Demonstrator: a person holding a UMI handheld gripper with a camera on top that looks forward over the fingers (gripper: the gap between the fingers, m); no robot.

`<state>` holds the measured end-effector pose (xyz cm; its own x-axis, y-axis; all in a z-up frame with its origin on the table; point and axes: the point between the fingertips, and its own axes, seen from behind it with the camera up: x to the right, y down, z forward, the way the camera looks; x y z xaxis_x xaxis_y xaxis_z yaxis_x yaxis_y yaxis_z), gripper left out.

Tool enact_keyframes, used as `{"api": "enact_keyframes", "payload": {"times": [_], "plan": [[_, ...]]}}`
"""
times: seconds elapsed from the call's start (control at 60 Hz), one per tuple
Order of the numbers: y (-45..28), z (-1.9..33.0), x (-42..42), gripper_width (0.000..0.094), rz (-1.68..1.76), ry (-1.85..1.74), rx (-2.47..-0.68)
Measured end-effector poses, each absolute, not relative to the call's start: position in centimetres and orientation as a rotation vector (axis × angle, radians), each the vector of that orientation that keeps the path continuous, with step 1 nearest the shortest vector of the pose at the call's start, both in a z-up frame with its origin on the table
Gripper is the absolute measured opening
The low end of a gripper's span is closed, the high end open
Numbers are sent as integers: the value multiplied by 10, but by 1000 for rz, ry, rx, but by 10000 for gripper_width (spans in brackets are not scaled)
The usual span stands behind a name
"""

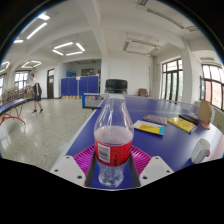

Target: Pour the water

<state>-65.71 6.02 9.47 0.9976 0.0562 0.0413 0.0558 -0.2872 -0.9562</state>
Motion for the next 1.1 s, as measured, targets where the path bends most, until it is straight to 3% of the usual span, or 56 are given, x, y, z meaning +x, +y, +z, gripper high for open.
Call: {"api": "enact_keyframes", "payload": {"times": [0.25,0.4,0.5,0.6,0.683,0.75,0.883,0.967,1.1], "plan": [[64,99,-659,313,40,-83,-1789],[62,115,-654,315,121,-37,-1777],[57,156,-649,315,265,14,-1718],[41,226,-644,314,525,131,-1637],[37,264,-620,316,813,259,-1549],[32,303,-605,316,1073,387,-1456],[25,343,-534,316,1580,692,-1168],[26,335,-477,316,1812,903,-968],[35,291,-423,315,2022,1158,-737]]}}
